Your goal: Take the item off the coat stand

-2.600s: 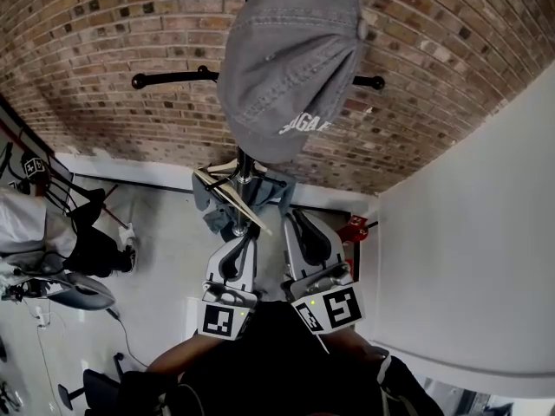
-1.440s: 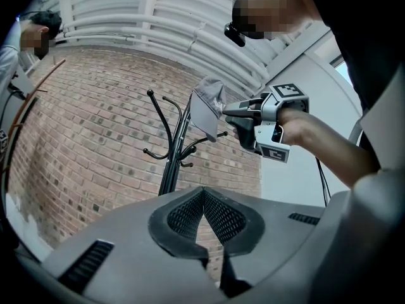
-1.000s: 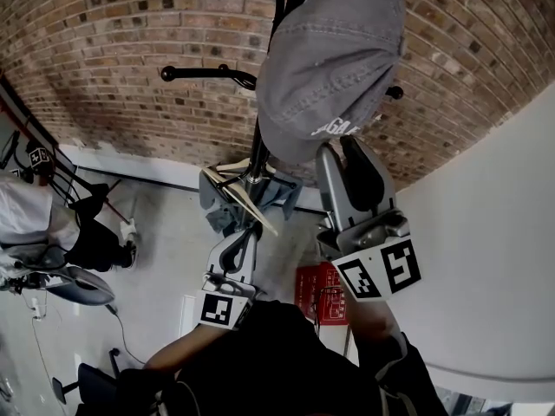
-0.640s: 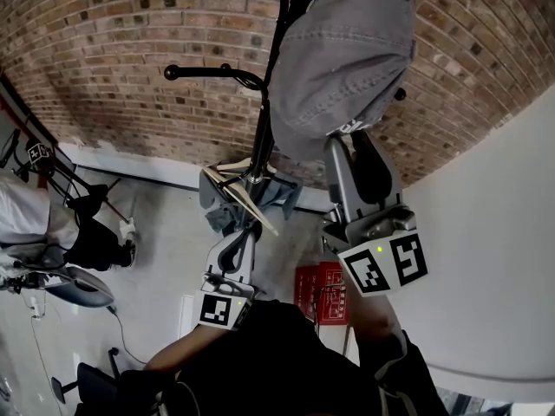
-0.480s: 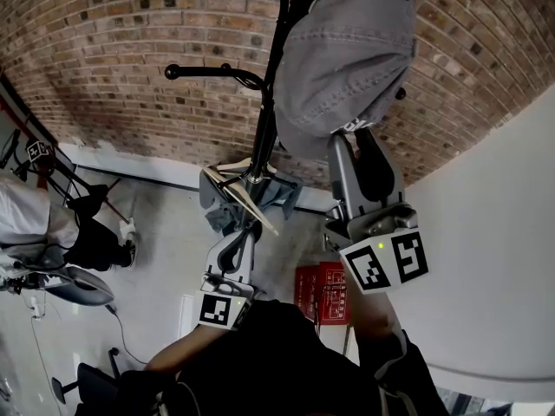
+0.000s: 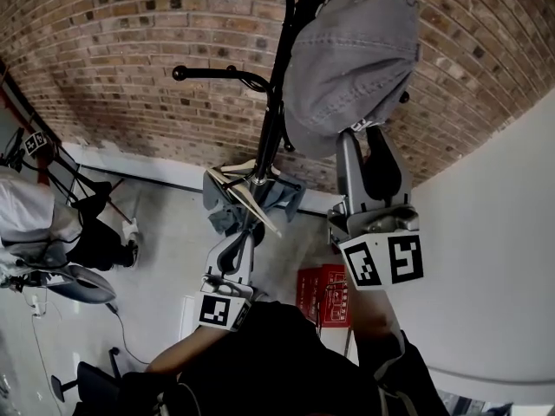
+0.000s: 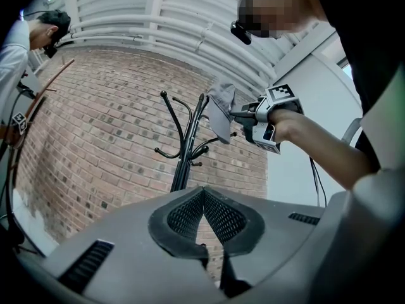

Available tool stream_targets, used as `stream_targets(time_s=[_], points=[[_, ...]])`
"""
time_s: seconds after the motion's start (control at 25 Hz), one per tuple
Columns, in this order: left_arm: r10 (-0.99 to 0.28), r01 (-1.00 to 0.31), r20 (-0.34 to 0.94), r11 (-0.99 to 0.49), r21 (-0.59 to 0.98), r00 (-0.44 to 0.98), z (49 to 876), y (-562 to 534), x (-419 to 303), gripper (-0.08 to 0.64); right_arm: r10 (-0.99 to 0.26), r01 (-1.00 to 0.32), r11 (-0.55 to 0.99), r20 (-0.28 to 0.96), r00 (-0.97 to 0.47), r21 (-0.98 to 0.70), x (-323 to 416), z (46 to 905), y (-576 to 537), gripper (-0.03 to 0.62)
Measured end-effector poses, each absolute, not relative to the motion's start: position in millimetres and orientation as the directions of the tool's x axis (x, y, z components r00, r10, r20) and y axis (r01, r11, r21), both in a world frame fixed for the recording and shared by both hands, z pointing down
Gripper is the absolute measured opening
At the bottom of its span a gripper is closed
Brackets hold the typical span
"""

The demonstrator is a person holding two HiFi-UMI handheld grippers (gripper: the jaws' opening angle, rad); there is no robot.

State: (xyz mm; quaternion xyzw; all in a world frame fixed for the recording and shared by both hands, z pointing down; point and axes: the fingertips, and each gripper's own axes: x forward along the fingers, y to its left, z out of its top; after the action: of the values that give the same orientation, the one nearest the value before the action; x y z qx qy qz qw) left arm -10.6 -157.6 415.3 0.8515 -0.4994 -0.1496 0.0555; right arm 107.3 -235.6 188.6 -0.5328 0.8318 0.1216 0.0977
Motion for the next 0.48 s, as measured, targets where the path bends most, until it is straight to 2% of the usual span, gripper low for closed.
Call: stream_targets(time_s=[0.2,0.48], points=[[-0.868,-0.838,-0.189,-0.493,0.235,0.458,423.5,-157.9,-15.1,0.017,-0.854,-0.919,0.376,-0.342,-0.393,0.116,107.9,175.8,-228.2,0.149],[-0.875,-0.844,-0.161,-0.484,0.229,0.457,423.9,-161.4,-18.0,0.017,-0.826,-0.876,0.481,-0.321,-0.464,0.030,93.7,176.8,-237.2,0.153]])
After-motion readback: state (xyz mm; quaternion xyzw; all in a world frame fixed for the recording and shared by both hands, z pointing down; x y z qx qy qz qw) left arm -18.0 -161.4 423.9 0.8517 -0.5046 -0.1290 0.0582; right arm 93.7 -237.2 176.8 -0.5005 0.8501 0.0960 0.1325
